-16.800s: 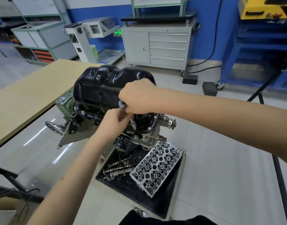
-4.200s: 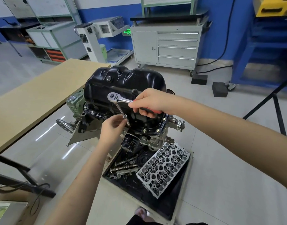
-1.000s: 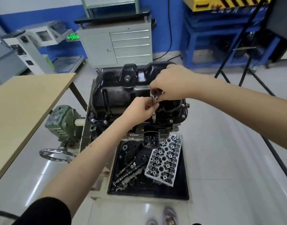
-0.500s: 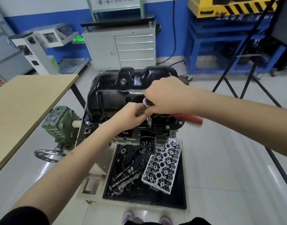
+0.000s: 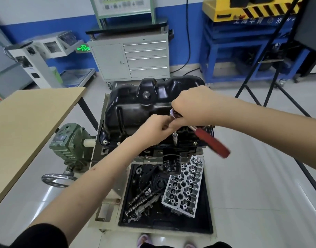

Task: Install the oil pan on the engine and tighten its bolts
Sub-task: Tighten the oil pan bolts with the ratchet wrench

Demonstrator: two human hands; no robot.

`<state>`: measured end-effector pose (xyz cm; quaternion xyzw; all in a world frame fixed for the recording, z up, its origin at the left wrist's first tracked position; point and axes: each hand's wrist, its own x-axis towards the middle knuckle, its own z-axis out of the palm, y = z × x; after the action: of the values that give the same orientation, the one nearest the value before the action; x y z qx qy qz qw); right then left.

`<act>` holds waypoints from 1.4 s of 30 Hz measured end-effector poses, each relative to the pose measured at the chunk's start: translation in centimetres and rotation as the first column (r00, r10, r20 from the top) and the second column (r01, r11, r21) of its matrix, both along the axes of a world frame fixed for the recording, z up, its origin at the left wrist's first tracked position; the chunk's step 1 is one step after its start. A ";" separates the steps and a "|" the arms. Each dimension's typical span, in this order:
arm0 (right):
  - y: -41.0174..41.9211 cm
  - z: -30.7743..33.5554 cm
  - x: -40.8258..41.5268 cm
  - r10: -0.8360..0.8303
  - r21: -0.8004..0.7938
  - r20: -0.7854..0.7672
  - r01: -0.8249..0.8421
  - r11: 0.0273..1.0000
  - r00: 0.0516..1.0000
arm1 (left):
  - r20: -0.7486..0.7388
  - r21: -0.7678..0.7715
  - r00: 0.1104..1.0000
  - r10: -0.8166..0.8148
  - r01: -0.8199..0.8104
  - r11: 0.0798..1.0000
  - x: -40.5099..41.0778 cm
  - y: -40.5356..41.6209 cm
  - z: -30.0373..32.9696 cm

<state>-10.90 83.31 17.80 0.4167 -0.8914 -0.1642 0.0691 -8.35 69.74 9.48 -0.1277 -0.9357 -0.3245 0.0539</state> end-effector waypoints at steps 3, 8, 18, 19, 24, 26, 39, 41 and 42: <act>-0.1 -0.4 0.1 -0.009 -0.016 0.011 0.009 1.000 1.000 | -0.025 -0.023 0.999 -0.025 0.024 0.999 0.1 0.0 0.2; 0.4 -0.3 -0.1 0.089 0.038 0.046 -0.090 0.995 0.995 | 0.001 -0.035 0.996 -0.093 0.093 0.995 0.0 -0.2 0.1; 0.9 -0.6 0.2 0.055 -0.021 0.012 -0.055 0.998 0.998 | 0.023 -0.035 0.998 -0.066 0.066 0.997 0.0 0.5 -0.3; 1.1 -0.4 0.0 0.081 -0.007 0.017 -0.081 0.997 0.997 | 0.048 -0.024 0.996 -0.069 0.070 0.997 -0.1 0.4 -0.2; 1.2 -0.5 -0.1 0.054 -0.028 -0.007 -0.054 0.998 0.999 | 0.046 -0.025 0.996 -0.073 0.074 0.997 0.1 0.3 -0.3; 1.2 -0.6 0.1 -0.003 -0.064 0.022 0.005 0.998 1.000 | 0.038 0.003 0.999 -0.032 0.032 0.999 0.2 0.7 -0.4; 1.5 -0.7 -0.4 0.036 -0.061 -0.006 -0.036 0.997 0.999 | 0.139 -0.021 0.990 -0.038 0.041 0.999 0.3 0.9 -0.1; 1.5 -1.0 -0.3 0.000 -0.086 0.000 0.000 0.996 1.000 | 0.110 -0.020 0.994 -0.003 0.005 1.000 0.4 1.2 -0.1; 1.4 -1.0 -0.3 0.012 -0.090 0.007 -0.011 0.996 1.000 | 0.100 -0.044 0.995 0.009 -0.004 0.999 0.3 1.2 -0.1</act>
<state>-11.19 84.71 16.77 0.4189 -0.8958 -0.1219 0.0854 -8.06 70.96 9.42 -0.1093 -0.9445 -0.3098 0.0052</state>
